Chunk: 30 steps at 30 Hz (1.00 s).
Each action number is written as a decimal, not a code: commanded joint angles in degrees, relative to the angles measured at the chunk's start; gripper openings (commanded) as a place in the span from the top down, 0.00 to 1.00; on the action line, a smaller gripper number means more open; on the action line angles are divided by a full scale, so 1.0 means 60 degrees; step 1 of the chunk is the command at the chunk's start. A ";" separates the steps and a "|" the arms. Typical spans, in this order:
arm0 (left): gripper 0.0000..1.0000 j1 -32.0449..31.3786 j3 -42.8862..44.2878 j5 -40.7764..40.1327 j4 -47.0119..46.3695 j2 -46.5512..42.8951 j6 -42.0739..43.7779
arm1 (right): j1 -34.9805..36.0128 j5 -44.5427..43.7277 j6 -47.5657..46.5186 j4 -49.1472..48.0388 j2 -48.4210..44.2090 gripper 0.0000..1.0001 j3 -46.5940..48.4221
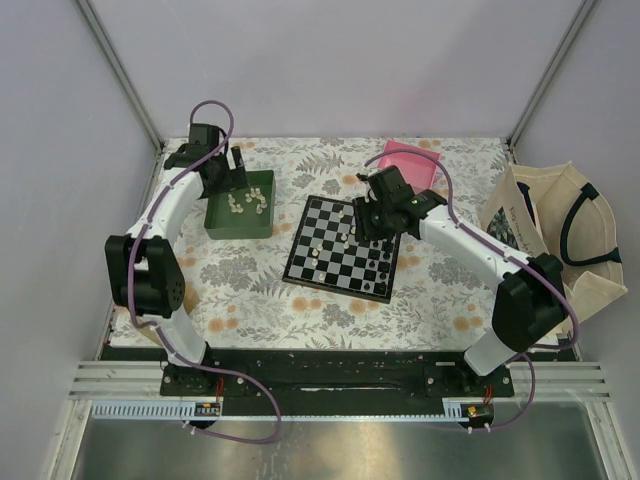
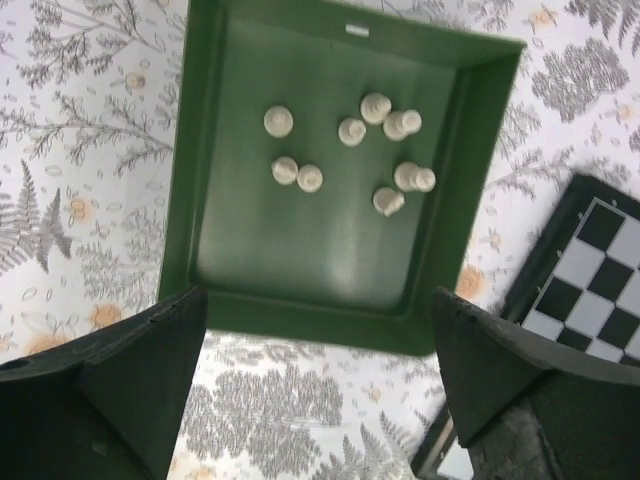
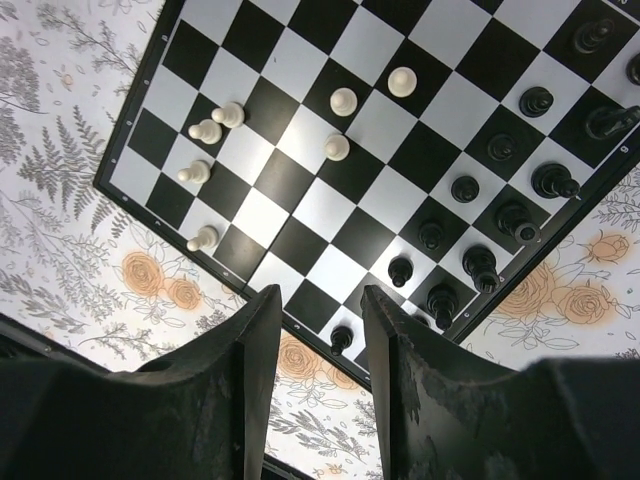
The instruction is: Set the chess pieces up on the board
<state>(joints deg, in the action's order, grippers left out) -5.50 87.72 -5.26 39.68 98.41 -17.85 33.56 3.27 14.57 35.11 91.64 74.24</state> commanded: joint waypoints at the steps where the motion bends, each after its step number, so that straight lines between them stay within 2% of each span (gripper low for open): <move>1: 0.09 0.0125 0.1255 0.0289 -0.0374 0.1041 0.0249 | -0.0159 0.0583 -0.0099 -0.0242 -0.0638 0.53 0.0269; 6: 0.13 0.0111 0.2311 0.0715 -0.0271 0.2230 0.1171 | -0.0159 0.0730 -0.0040 -0.0374 -0.0800 0.53 0.0049; 13: 0.18 0.0140 0.2987 0.1198 -0.0285 0.3226 0.2752 | -0.0159 0.0730 -0.0040 -0.0417 -0.1020 0.54 -0.0244; 16: 0.30 0.0125 0.3031 0.1228 -0.0387 0.3490 0.3310 | -0.0159 0.0774 -0.0026 -0.0447 -0.1107 0.54 -0.0302; 18: 0.35 0.0125 0.3104 0.1009 -0.0403 0.3724 0.3515 | -0.0159 0.0788 0.0004 -0.0462 -0.1151 0.54 -0.0332; 23: 0.41 0.0155 0.3104 0.1198 -0.0505 0.4061 0.3663 | -0.0173 0.0832 0.0033 -0.0505 -0.1166 0.55 -0.0361; 30: 0.43 0.0155 0.3250 0.1711 -0.0593 0.4428 0.3677 | -0.0159 0.0803 0.0018 -0.0491 -0.1137 0.55 -0.0346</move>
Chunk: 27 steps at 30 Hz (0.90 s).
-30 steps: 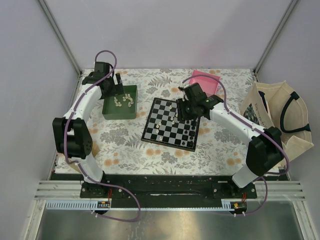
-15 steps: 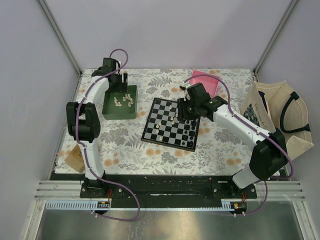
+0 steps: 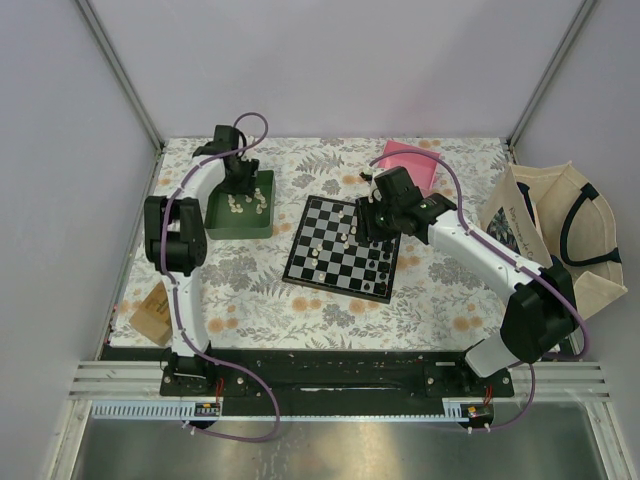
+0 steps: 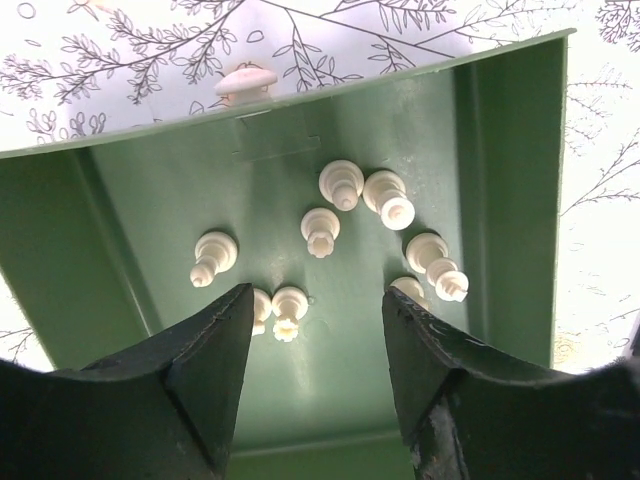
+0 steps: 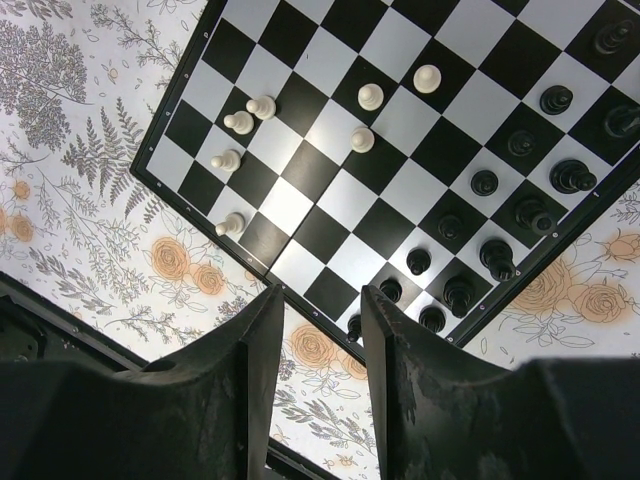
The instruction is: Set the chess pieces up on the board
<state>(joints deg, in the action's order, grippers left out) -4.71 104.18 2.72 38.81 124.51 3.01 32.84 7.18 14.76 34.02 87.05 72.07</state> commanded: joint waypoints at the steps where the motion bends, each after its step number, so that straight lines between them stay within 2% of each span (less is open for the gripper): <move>1: 0.43 0.0023 0.0508 0.0396 -0.0462 0.0108 0.0202 | -0.0039 0.0122 -0.0043 -0.0309 -0.0357 0.55 0.0000; 9: 0.50 0.0038 0.0698 0.0381 -0.0623 0.0342 0.0260 | -0.0039 0.0078 -0.0058 -0.0309 -0.0284 0.55 0.0029; 27: 0.57 0.0126 0.0903 0.0542 -0.0667 0.0738 0.0217 | -0.0068 0.0078 -0.0102 -0.0309 -0.0123 0.56 -0.0015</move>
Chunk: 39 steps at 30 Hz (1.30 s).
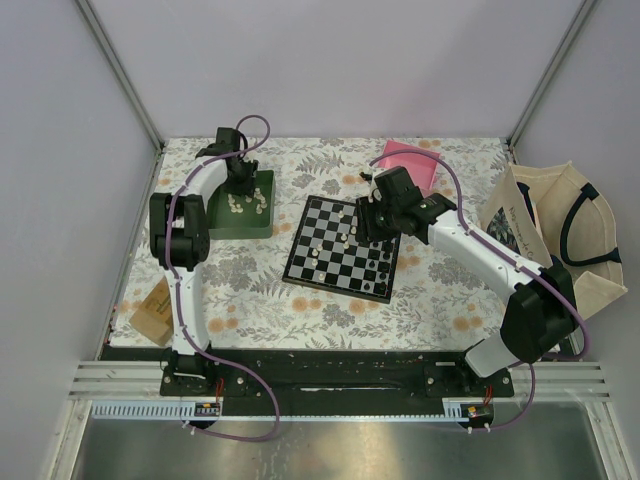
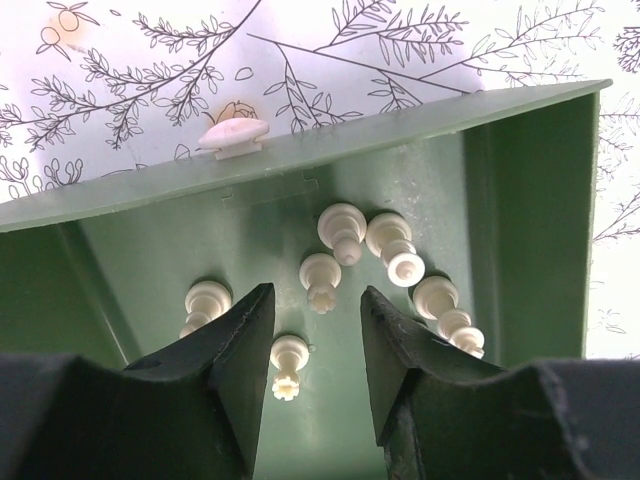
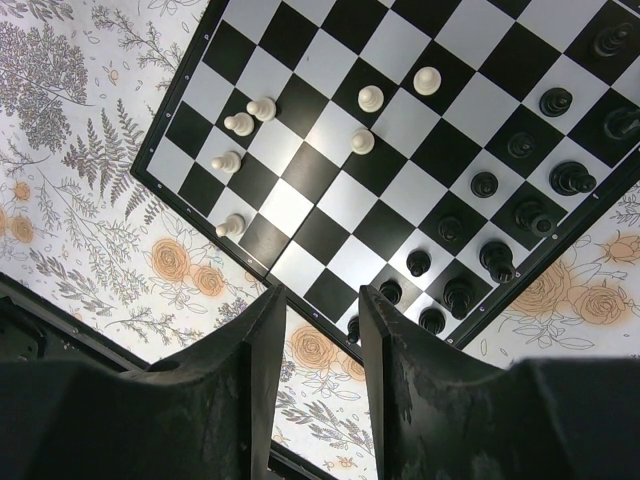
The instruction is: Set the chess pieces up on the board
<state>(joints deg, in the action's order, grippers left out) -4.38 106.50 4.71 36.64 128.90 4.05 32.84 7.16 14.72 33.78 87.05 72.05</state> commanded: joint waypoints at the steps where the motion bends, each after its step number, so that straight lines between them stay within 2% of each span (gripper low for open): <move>1: 0.57 0.0086 0.0531 0.0226 -0.0306 0.0020 0.0028 | -0.0068 0.0081 -0.0110 -0.0283 -0.0123 0.56 -0.0011; 23: 0.67 0.0086 0.0429 0.0270 -0.0321 0.0093 -0.0031 | -0.0127 0.0184 -0.0110 -0.0269 -0.0035 0.57 0.0018; 39: 0.68 0.0086 0.0385 0.0299 -0.0262 0.0181 -0.0031 | -0.0112 0.0272 -0.0110 -0.0269 -0.0020 0.57 0.0018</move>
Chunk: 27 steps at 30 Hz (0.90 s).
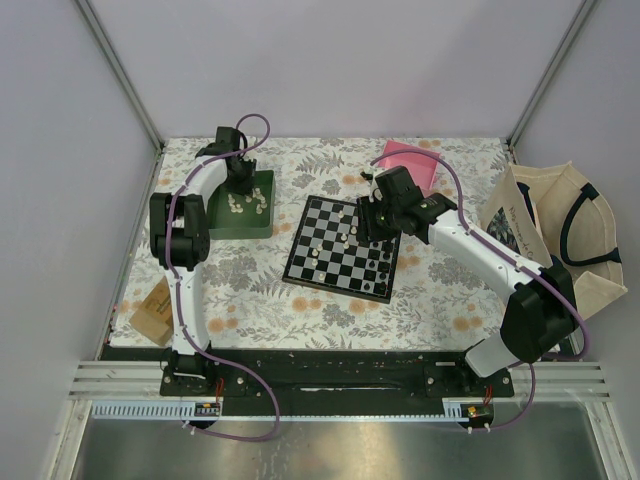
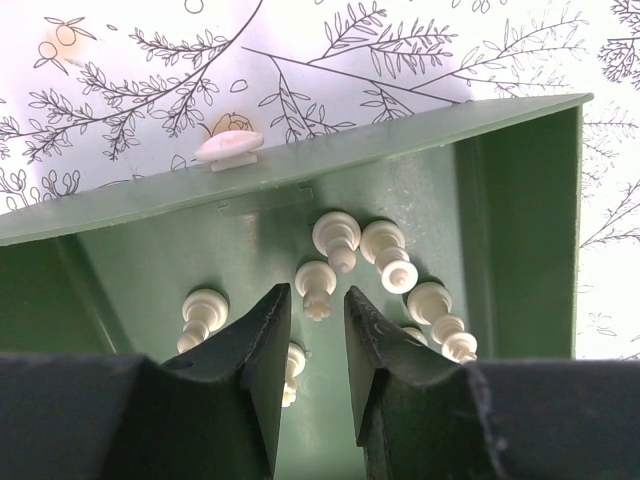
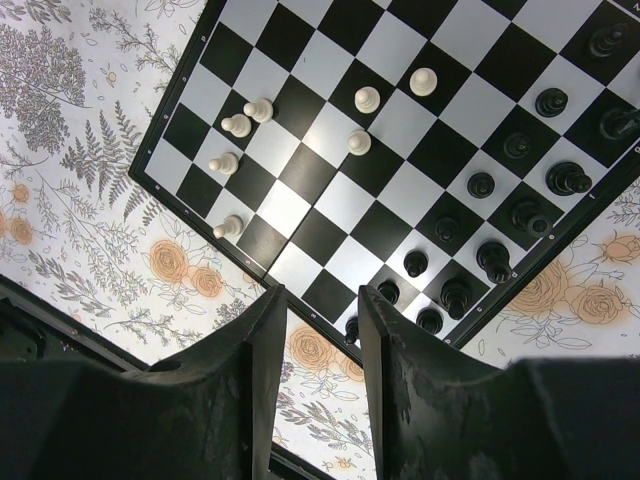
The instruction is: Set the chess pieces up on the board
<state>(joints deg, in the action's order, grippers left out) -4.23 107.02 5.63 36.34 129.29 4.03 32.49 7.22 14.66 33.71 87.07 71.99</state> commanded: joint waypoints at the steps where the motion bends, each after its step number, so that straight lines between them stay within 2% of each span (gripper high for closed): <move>1: 0.69 0.0060 0.0312 0.0175 -0.0211 0.0130 -0.0028 | -0.0054 0.0261 -0.0084 -0.0258 -0.0009 0.57 0.0029; 10: 0.72 0.0060 0.0327 0.0190 -0.0211 0.0160 -0.0072 | -0.0068 0.0261 -0.0099 -0.0258 -0.0009 0.57 0.0029; 14: 0.78 0.0060 0.0342 0.0190 -0.0211 0.0145 -0.0086 | -0.0068 0.0261 -0.0099 -0.0258 0.0034 0.57 0.0043; 16: 0.84 0.0060 0.0327 0.0205 -0.0197 0.0058 -0.0115 | -0.0068 0.0275 -0.0099 -0.0287 0.0020 0.57 0.0029; 20: 0.92 0.0060 0.0152 0.0146 -0.0182 -0.0337 -0.0203 | -0.0068 0.0246 -0.0099 -0.0243 0.0035 0.57 0.0029; 27: 0.95 0.0046 -0.0639 -0.0294 -0.0051 -0.1976 -0.0365 | -0.0068 0.0158 -0.0113 -0.0258 0.0020 0.57 0.0043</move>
<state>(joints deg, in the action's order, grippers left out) -4.19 104.55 5.32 36.67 127.31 2.70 32.47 7.22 14.61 33.69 87.18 71.99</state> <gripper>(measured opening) 0.134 0.433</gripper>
